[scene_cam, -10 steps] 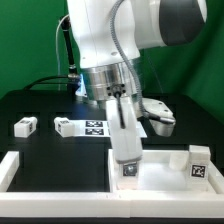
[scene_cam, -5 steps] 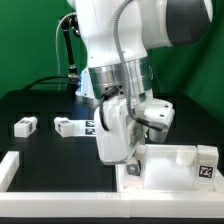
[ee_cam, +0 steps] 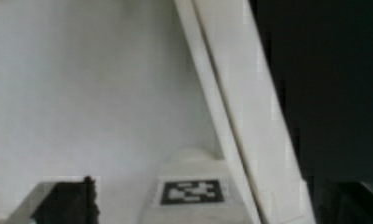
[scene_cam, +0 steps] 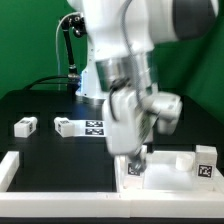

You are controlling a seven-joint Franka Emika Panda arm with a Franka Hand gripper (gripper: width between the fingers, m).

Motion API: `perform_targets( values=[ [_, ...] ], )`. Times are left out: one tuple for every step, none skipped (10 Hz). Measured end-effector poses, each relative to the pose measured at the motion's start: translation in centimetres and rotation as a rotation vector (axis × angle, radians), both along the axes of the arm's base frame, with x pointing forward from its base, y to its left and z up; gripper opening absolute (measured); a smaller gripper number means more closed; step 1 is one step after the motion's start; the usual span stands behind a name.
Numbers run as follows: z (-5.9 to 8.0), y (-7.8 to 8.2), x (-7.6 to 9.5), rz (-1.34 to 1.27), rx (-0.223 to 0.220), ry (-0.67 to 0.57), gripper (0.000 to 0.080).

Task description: Assemble square table

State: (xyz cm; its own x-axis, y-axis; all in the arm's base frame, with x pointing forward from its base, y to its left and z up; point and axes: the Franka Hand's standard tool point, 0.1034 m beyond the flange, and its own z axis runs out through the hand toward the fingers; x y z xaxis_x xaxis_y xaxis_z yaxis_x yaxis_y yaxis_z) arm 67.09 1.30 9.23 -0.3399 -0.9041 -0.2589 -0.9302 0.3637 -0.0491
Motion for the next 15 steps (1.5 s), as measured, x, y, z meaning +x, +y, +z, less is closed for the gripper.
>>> perform_targets(
  values=[
    [1.5,1.5,-0.5,0.033,0.015,0.014,0.0640],
    [2.7,2.6,-0.6,0.055,0.035,0.026,0.0640],
    [2.7,2.7,-0.5,0.058,0.037,0.027,0.0648],
    [2.5,2.7,-0.6,0.057,0.037,0.029,0.0649],
    [2.5,2.7,-0.6,0.057,0.037,0.030,0.0649],
    [2.5,2.7,-0.6,0.057,0.037,0.030,0.0649],
    [2.5,2.7,-0.6,0.057,0.037,0.030,0.0649],
    [2.5,2.7,-0.6,0.057,0.037,0.030,0.0649],
    [2.3,3.0,-0.9,0.070,0.036,0.029,0.0649],
    [1.5,4.2,-2.8,0.099,0.032,0.037,0.0649],
    [0.9,5.1,-5.2,0.117,0.025,0.053,0.0649],
    [0.2,6.0,-8.1,0.137,0.021,0.081,0.0649],
    [-0.2,6.3,-9.9,0.149,0.023,0.103,0.0649],
    [-0.7,6.4,-11.0,0.152,0.024,0.122,0.0649],
    [-0.6,6.3,-10.7,0.150,0.023,0.117,0.0649]
  ],
)
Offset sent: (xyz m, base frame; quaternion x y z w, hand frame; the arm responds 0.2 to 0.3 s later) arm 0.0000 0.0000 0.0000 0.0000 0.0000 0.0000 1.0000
